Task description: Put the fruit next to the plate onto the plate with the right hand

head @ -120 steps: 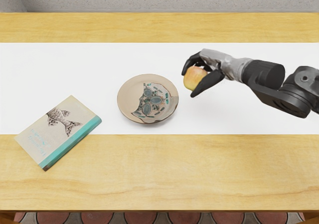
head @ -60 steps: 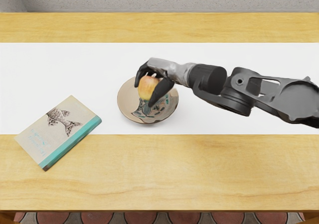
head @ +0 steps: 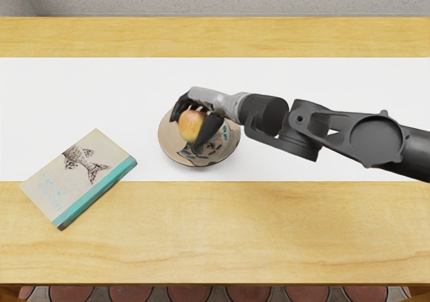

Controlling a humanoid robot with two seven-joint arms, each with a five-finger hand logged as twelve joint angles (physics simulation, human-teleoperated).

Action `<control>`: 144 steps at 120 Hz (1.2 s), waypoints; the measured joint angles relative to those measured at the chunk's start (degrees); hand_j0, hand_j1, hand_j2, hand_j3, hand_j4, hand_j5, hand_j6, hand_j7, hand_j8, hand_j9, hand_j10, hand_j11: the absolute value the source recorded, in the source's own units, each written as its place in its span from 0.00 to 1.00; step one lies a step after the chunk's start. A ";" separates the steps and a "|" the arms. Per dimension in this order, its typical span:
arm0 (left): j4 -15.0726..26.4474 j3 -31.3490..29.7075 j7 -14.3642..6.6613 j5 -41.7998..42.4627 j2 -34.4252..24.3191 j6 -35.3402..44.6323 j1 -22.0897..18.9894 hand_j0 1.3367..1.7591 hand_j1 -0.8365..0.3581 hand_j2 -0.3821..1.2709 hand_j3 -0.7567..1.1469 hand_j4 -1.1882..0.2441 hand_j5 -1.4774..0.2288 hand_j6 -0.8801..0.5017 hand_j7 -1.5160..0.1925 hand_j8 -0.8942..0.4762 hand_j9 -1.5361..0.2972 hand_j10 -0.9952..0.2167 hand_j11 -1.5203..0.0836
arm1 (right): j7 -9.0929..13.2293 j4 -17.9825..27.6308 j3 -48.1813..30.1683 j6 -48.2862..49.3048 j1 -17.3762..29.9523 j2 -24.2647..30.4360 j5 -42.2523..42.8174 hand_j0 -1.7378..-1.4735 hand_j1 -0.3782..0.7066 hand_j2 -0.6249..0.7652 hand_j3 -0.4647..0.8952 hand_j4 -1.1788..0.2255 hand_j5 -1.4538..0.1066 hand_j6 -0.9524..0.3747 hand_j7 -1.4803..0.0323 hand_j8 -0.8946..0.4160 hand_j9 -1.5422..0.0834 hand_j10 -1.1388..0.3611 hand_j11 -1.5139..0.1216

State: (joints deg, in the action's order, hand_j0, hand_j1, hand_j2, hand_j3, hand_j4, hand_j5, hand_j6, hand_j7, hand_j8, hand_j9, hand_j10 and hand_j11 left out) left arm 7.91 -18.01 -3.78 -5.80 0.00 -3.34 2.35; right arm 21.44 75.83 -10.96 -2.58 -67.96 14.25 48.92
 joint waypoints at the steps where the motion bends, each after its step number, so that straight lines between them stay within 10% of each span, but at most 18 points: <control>1: 0.00 0.00 0.00 0.00 0.00 0.00 0.01 0.76 0.75 0.26 0.40 0.66 0.68 0.46 0.70 0.47 0.66 0.62 0.75 | 0.00 -0.03 -0.01 0.00 0.00 0.01 -0.02 0.32 0.49 0.50 0.34 0.43 0.49 0.40 0.52 0.41 0.52 0.45 0.50; 59: 0.00 0.00 0.00 0.00 0.00 0.00 -0.03 0.76 0.75 0.26 0.40 0.66 0.68 0.46 0.70 0.47 0.66 0.62 0.75 | -0.47 1.79 -4.30 3.39 0.04 6.00 -11.37 0.30 0.16 0.44 0.34 0.74 0.82 0.63 0.87 0.60 0.84 0.68 0.82; 99: 0.00 0.00 0.00 0.00 0.00 0.00 0.02 0.76 0.75 0.26 0.40 0.66 0.68 0.46 0.70 0.47 0.66 0.62 0.75 | -5.55 3.30 -11.13 27.09 2.30 19.85 -34.97 0.30 0.09 0.44 0.34 0.80 0.88 0.67 0.93 0.64 0.90 0.72 0.88; 144: 0.00 0.01 0.00 0.00 0.00 0.00 -0.01 0.76 0.75 0.26 0.40 0.66 0.68 0.46 0.70 0.47 0.66 0.62 0.75 | -6.28 0.09 -12.50 37.30 9.22 33.52 -52.43 0.30 0.07 0.44 0.34 0.81 0.90 0.69 0.94 0.65 0.92 0.73 0.89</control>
State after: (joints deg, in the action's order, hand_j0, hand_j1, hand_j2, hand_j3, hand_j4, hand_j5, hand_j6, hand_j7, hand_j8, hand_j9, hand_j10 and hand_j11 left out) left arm 7.91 -18.01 -3.78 -5.80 0.00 -3.34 2.34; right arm 15.16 75.92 -23.46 34.72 -58.74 47.77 -3.52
